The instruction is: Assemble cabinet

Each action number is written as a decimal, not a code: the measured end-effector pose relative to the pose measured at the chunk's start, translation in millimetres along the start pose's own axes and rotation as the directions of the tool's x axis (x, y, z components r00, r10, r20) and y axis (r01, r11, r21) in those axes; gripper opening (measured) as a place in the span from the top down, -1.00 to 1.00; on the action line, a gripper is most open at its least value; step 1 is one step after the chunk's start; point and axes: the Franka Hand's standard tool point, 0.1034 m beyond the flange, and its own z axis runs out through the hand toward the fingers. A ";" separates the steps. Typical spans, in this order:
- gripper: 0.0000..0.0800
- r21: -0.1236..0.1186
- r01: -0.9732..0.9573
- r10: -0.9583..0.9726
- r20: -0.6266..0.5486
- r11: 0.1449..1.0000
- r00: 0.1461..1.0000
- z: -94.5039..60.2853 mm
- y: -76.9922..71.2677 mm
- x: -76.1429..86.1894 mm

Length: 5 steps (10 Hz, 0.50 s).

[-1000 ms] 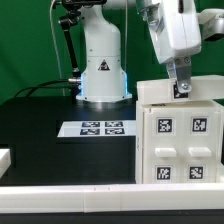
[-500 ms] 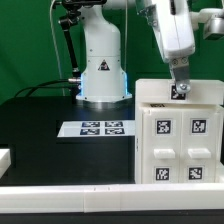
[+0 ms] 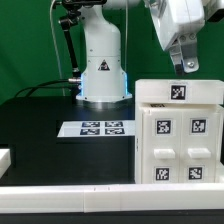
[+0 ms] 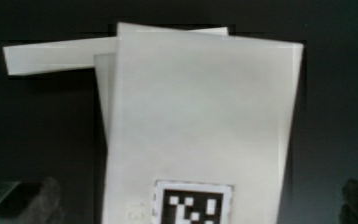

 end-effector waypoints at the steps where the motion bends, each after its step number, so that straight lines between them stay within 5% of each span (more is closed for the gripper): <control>1: -0.99 -0.002 0.016 -0.016 -0.001 1.000 1.000 0.9 0.5 0.1; 5: -0.99 -0.011 0.265 -0.265 0.008 0.964 0.964 -2.0 -3.0 -2.8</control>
Offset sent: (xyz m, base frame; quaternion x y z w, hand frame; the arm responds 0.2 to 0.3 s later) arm 0.0000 0.0000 0.0000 0.0000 0.0000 -0.0650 0.9979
